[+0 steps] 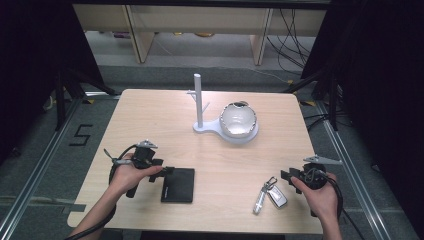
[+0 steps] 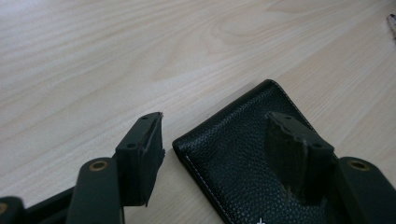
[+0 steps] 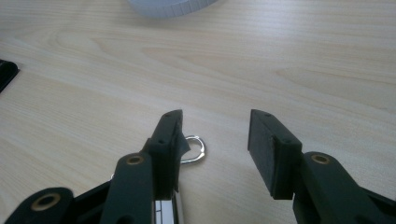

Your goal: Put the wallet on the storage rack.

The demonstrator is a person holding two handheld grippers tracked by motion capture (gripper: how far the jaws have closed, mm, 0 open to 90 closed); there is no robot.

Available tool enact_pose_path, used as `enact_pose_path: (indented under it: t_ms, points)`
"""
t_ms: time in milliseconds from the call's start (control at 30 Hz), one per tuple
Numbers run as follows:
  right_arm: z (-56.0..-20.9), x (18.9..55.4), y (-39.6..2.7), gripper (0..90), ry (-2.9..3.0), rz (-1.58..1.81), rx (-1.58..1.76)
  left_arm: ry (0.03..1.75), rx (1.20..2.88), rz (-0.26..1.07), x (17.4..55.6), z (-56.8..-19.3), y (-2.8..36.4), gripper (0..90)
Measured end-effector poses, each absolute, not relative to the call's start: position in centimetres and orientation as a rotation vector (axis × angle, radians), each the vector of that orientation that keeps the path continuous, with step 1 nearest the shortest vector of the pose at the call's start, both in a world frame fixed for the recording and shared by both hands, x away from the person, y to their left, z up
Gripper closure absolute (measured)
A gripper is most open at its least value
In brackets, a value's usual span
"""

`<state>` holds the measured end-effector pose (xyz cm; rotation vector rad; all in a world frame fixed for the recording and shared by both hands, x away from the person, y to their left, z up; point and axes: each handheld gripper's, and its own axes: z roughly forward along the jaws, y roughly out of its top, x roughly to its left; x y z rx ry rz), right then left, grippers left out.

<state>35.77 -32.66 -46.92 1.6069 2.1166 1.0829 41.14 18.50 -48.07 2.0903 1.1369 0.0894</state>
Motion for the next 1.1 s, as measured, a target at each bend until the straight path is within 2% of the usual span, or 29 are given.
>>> enact_pose_path:
  t_ms: [567,900,1033,1100]
  points:
    - [-46.9,35.7,-32.3,55.8,2.13,1.082,1.637,1.179,2.167,0.046,40.8,-49.4,17.9,39.0]
    - [-46.9,35.8,-32.2,55.8,2.15,1.082,1.584,1.235,2.128,0.024,40.8,-50.0,17.6,39.3]
    - [-47.0,35.8,-32.1,55.8,2.145,1.089,1.578,1.254,2.136,0.036,40.8,-49.9,17.8,44.0]
    - [-47.0,35.8,-32.2,55.7,2.159,1.103,1.553,1.295,2.064,0.004,40.6,-50.2,17.9,55.6]
